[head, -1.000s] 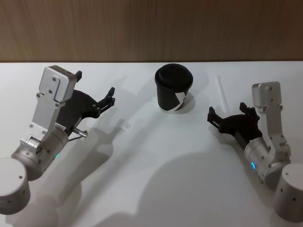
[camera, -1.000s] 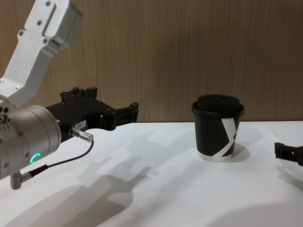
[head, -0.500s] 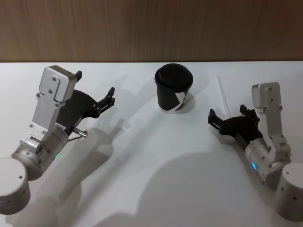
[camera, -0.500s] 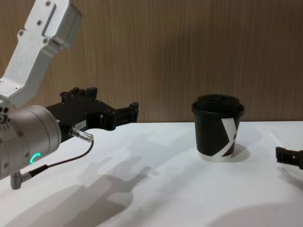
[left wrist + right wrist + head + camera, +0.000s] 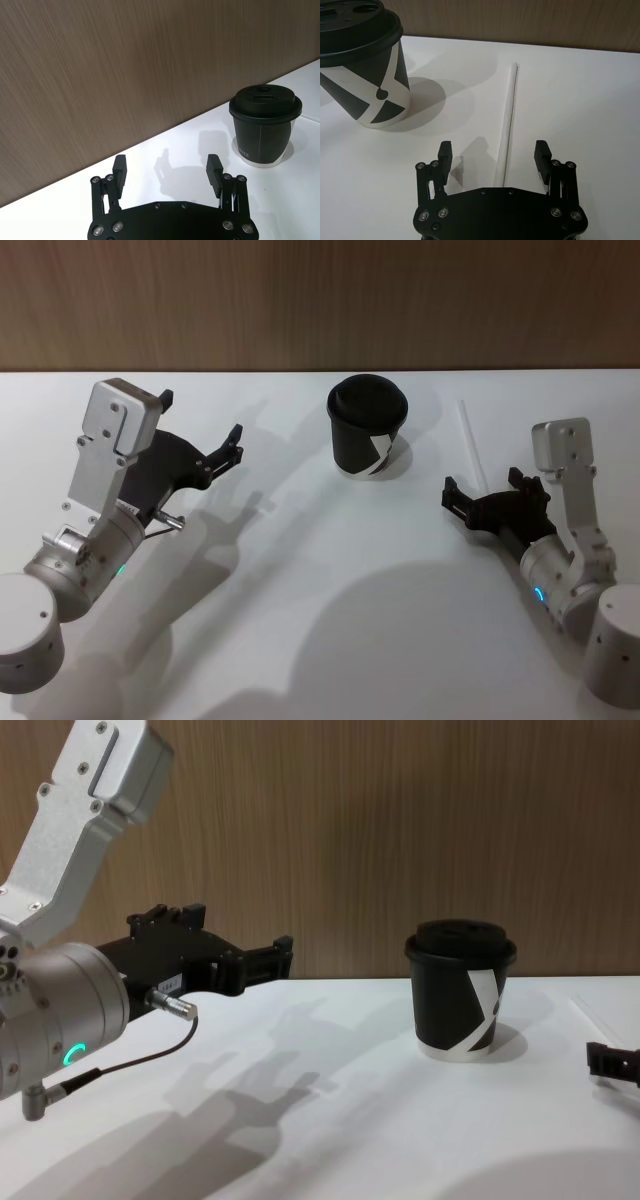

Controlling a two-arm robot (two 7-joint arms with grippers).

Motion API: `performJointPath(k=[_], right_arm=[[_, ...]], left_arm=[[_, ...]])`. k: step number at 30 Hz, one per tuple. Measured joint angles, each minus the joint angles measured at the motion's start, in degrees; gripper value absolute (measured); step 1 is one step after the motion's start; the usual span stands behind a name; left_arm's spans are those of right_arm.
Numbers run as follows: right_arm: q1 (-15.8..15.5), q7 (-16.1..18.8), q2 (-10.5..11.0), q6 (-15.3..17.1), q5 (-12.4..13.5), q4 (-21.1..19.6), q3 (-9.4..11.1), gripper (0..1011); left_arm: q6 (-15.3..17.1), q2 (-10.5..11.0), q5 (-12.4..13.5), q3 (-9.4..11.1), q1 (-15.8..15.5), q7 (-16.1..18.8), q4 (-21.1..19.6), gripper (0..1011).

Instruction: Pick up the straw with one hand, pass it to the other hand, and insert it into the cup.

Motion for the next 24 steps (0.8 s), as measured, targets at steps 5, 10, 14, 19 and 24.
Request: performJointPath(k=[5,10,14,19,24], right_arm=[[0.02,0.32,-0.01,0.19,-0.12,0.15,0.27,1001],[0.04,0.52,-0.03,0.3,-0.25,0.22,0.48,1001],[0.07,0.82,-0.05,0.45,-0.41,0.29,0.64,1001],[0.09,1.1,-0.1,0.68,-0.6,0.33,0.81,1001],[0.09,1.28,-0.16,0.89,-0.82,0.36,0.88,1001]], left_arm=[[0.0,0.01,0.0,0.0,0.0,0.0,0.0,1001],[0.0,0.0,0.0,0.0,0.0,0.0,0.0,1001],[0.0,0.0,0.0,0.0,0.0,0.0,0.0,1001],[0.0,0.0,0.0,0.0,0.0,0.0,0.0,1001],[0.0,0.0,0.0,0.0,0.0,0.0,0.0,1001]])
